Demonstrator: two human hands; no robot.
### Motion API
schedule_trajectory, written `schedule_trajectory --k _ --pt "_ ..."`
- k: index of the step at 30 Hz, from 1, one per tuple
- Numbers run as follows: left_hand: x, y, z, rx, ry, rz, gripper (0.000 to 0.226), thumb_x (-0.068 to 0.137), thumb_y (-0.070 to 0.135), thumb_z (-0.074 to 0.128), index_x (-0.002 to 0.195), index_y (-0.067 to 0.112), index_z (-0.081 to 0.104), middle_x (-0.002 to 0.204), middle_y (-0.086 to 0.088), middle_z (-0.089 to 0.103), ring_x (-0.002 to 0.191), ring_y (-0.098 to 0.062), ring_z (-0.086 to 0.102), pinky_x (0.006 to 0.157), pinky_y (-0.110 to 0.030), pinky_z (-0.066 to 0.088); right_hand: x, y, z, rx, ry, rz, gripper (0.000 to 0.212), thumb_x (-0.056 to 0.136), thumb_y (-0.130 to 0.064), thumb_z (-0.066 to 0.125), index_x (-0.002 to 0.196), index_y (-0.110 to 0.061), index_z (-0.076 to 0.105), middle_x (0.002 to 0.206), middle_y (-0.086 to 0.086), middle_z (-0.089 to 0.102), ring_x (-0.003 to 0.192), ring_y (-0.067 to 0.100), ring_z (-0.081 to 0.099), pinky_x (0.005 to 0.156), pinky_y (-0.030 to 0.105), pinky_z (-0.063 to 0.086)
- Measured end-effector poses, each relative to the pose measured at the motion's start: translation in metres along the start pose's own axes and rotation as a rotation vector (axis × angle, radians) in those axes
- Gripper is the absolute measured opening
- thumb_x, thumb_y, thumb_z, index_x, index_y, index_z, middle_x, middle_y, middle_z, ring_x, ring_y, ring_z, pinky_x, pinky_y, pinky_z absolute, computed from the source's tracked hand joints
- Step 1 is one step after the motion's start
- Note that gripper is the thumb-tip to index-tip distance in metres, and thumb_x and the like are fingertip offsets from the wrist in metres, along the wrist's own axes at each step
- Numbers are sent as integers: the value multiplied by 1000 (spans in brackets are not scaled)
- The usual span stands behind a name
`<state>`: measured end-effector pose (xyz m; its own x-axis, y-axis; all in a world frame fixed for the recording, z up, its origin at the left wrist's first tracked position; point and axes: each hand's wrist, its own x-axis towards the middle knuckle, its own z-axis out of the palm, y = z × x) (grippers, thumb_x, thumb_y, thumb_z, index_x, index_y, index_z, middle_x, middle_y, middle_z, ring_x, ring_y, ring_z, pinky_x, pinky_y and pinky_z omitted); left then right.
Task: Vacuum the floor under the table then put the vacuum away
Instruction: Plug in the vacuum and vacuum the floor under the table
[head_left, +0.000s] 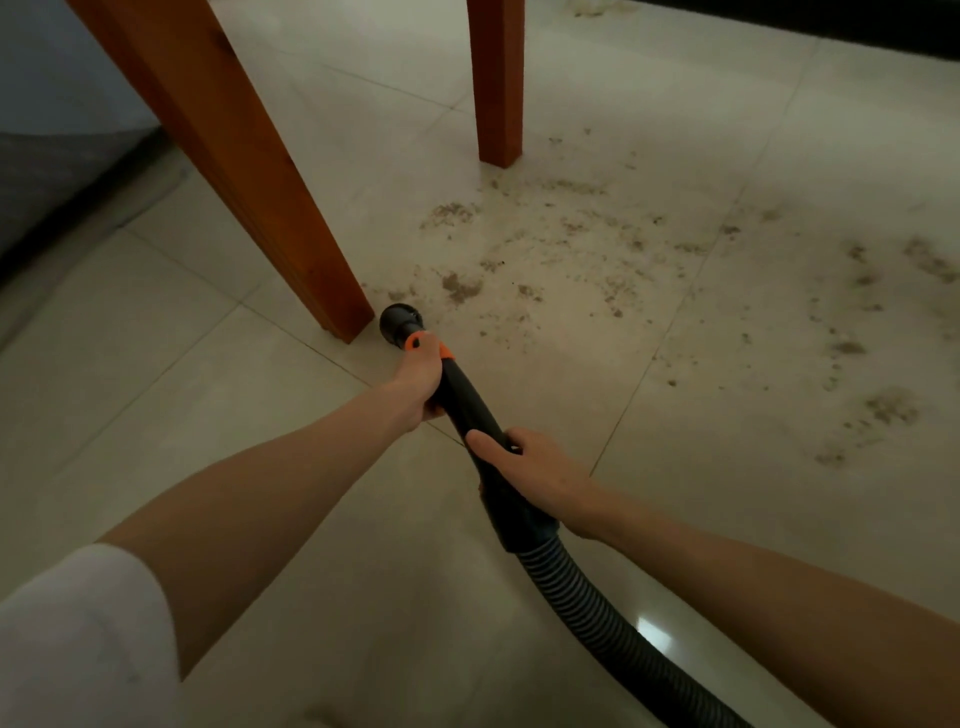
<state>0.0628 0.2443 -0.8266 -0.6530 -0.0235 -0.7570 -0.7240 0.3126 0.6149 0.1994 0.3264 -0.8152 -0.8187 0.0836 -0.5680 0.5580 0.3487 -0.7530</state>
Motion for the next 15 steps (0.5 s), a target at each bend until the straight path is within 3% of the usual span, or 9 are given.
schedule_trajectory --k 4,7,12,15 --pt "3 4 0 30 -19 -29 35 99 43 30 102 11 43 100 -12 52 93 -27 54 74 -34 49 0 -1 8 -60 105 -13 38 97 -52 37 95 -16 48 72 -6 54 62 7 53 53 19 40" --pt "2 15 -2 11 -46 -46 34 99 43 31 102 11 43 91 -11 51 79 -23 53 64 -31 48 7 -9 2 -118 136 -14 38 97 -52 37 94 -15 47 71 -6 51 59 5 49 49 18 35" --pt "-4 28 1 36 -60 -60 37 99 44 33 104 9 43 86 -10 50 74 -22 52 61 -30 47 17 -17 -8 -121 70 23 43 96 -53 37 97 -12 50 75 -1 57 62 11 55 52 21 42" --pt "-5 30 5 52 -78 -55 39 99 45 33 104 8 45 87 -11 52 76 -23 54 65 -33 49 19 -17 -13 5 -9 67 43 94 -54 39 96 -13 52 89 6 70 77 20 66 67 28 53"
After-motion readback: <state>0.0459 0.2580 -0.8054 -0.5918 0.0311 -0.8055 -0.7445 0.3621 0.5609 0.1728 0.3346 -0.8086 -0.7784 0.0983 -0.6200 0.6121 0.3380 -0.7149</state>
